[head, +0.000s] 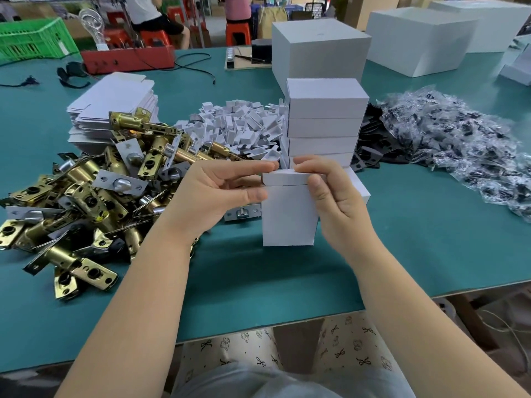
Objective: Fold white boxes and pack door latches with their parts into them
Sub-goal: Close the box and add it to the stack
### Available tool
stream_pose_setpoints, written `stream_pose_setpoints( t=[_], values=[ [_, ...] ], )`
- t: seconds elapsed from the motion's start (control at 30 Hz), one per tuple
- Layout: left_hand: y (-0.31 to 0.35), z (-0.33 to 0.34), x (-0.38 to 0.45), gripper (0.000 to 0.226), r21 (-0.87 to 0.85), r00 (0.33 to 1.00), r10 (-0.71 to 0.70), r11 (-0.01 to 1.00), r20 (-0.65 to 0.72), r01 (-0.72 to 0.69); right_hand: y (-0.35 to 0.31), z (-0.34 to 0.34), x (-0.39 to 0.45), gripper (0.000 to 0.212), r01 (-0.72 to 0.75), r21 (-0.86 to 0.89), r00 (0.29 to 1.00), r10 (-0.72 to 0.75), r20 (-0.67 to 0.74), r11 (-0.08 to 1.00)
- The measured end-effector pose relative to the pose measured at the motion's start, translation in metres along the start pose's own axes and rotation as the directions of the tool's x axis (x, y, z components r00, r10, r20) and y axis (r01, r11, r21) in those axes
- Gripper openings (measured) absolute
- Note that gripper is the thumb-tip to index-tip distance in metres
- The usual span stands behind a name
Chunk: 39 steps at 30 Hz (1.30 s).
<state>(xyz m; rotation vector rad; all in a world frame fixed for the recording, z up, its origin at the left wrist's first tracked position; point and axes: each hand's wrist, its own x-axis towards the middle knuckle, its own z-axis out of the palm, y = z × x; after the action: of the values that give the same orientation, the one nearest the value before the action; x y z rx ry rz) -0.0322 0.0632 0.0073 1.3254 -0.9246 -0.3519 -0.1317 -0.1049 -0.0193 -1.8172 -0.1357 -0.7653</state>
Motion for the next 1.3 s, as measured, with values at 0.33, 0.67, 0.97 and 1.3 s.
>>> stream_pose_setpoints(
  t=[0.33,0.67,0.97,1.3],
  values=[
    [-0.001,0.007,-0.001,0.038,0.109,0.997,0.037,0.994,-0.064,-0.030,0.002,0.006,-0.003,0.010,-0.124,0.131,0.992,0.124,0.004,0.984],
    [-0.004,0.017,-0.002,0.032,0.416,0.977,0.206,0.895,-0.062,-0.162,0.001,0.003,0.004,0.012,-0.159,0.144,0.986,0.164,-0.020,0.977],
    [-0.012,0.025,-0.001,0.028,0.373,0.987,0.152,0.920,-0.054,-0.121,-0.001,0.000,-0.005,0.018,-0.040,-0.011,0.993,0.039,-0.113,0.999],
    [-0.021,0.024,0.003,0.060,0.347,1.000,-0.022,0.938,0.002,0.020,0.012,-0.008,-0.005,0.072,-0.369,0.083,0.930,0.368,0.025,0.926]
  ],
)
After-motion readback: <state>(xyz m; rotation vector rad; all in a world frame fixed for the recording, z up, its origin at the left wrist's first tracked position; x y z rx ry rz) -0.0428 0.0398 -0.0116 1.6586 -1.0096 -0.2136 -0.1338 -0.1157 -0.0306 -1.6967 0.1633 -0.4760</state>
